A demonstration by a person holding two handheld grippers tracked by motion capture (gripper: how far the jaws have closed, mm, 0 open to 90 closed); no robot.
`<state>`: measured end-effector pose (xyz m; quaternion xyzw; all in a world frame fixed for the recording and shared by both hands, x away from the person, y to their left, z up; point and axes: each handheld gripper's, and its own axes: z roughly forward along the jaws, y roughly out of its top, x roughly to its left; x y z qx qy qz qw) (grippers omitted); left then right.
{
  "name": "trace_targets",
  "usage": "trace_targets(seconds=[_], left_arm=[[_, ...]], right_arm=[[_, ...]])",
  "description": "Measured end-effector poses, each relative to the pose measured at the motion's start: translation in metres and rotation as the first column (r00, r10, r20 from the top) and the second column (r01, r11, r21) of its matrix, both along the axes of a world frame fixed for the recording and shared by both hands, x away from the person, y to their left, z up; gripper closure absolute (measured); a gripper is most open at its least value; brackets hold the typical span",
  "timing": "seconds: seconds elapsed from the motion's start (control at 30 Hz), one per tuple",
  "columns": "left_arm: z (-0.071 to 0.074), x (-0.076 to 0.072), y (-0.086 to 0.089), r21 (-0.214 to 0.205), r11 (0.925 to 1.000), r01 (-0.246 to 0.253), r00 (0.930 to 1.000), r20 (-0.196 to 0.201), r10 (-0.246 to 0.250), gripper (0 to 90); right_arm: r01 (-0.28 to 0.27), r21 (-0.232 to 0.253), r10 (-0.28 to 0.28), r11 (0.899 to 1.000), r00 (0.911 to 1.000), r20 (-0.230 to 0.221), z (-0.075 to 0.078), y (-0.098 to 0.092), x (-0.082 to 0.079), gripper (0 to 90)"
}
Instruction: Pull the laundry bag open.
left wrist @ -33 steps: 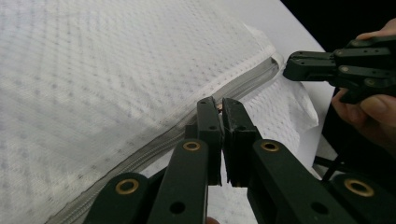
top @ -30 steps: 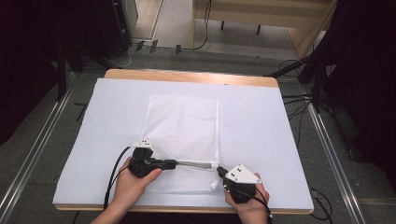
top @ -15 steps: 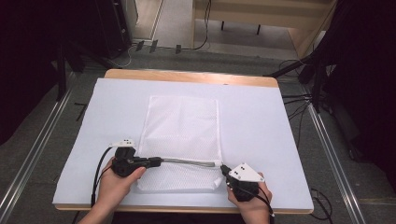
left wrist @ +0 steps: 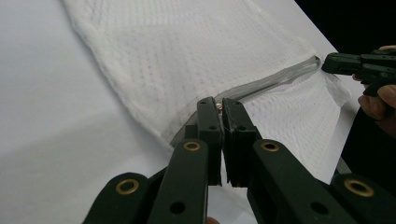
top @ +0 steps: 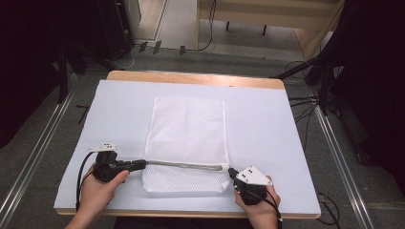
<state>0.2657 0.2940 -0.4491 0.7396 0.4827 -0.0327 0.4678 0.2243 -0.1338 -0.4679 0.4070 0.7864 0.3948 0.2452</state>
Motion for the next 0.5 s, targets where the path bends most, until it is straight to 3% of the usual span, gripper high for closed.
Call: trace_targets(seconds=[0.17,0.2,0.27,0.33,0.43,0.5], left_arm=[[-0.001,-0.001,0.007,0.000,1.0000,-0.009,1.0000,-0.001,0.009,87.5],[-0.001,-0.001,0.009,0.038,0.9991,-0.019,0.9997,0.018,0.019,87.6],[-0.001,-0.001,0.011,0.051,0.9983,-0.027,0.9994,0.024,0.026,87.6],[-0.003,0.001,0.014,0.017,0.9995,-0.026,0.9996,0.010,0.026,87.5],[-0.003,-0.001,0.013,0.028,0.9991,-0.031,0.9993,0.020,0.031,87.5],[-0.005,-0.002,0.012,0.008,0.9998,-0.016,0.9997,0.018,0.016,87.2]], right_arm=[[-0.004,-0.014,0.004,1.000,1.0000,0.004,0.000,0.001,0.000,90.0],[-0.004,-0.018,0.004,1.000,1.0000,0.005,0.000,0.002,0.000,90.0],[-0.004,-0.021,0.005,1.000,1.0000,0.006,0.000,0.002,0.000,90.0],[-0.012,-0.020,0.013,1.000,0.9999,0.005,0.000,0.002,0.000,90.0],[-0.017,-0.030,0.017,0.999,0.9998,0.012,0.001,0.003,-0.001,90.0],[-0.012,-0.023,0.013,1.000,0.9999,0.007,0.001,0.001,0.000,90.0]])
